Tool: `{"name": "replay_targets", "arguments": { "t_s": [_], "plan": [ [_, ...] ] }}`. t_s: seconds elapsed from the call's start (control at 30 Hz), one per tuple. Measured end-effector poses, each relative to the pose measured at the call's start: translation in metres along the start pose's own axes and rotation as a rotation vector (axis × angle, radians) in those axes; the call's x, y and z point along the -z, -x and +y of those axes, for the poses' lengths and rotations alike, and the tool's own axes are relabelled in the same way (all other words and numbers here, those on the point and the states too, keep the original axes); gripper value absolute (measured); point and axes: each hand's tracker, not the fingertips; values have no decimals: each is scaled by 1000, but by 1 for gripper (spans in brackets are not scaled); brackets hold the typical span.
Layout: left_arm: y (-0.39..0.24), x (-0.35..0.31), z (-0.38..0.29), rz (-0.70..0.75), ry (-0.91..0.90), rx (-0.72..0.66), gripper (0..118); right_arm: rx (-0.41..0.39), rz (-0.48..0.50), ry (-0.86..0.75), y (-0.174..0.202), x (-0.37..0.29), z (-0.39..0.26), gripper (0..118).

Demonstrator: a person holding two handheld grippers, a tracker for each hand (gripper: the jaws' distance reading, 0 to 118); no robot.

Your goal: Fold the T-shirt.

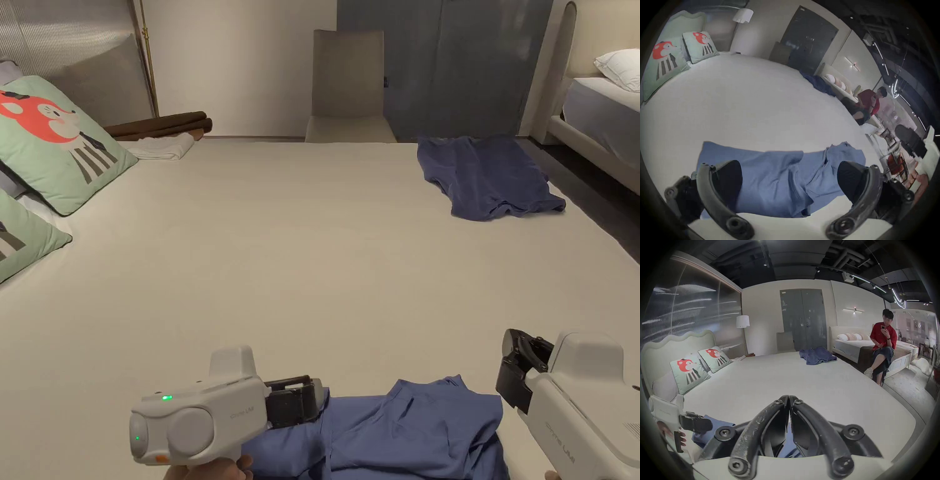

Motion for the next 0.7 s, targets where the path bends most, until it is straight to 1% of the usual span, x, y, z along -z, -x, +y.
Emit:
{"name": "replay_targets", "arguments": {
  "t_s": [0.1, 0.17, 0.2, 0.27, 0.3, 0.33, 0.37, 0.43, 0.53, 0.6, 0.7],
  "plan": [
    [10, -17, 5, 55, -101, 38, 112, 1, 7, 0, 2, 0, 1, 0],
    [19, -30, 4, 114, -197, 88, 99, 1, 14, 0, 4, 0, 2, 0],
    [23, -34, 3, 157, -228, 111, 90, 0, 17, 0, 5, 0, 2, 0],
    [28, -43, 1, 269, -265, 172, 61, -8, 21, 1, 8, 0, 2, 0],
    [31, -45, -1, 306, -271, 188, 40, -9, 22, 1, 8, 1, 2, 0],
    [34, -45, -3, 333, -265, 206, 12, -7, 24, 0, 8, 1, 2, 0],
    [39, -44, -5, 337, -258, 219, 0, -2, 24, 0, 8, 1, 2, 0],
    [46, -40, -11, 319, -237, 218, 0, 3, 22, -1, 8, 2, 2, 0],
    [48, -27, -22, 324, -146, 222, 0, 11, 21, 0, 7, 2, 2, 0],
    [44, -12, -33, 335, -88, 250, 0, 16, 21, 1, 6, 2, 1, 0],
    [28, 7, -48, 298, -45, 265, 0, 13, 17, 6, 3, 1, 0, 0]
  ]
}}
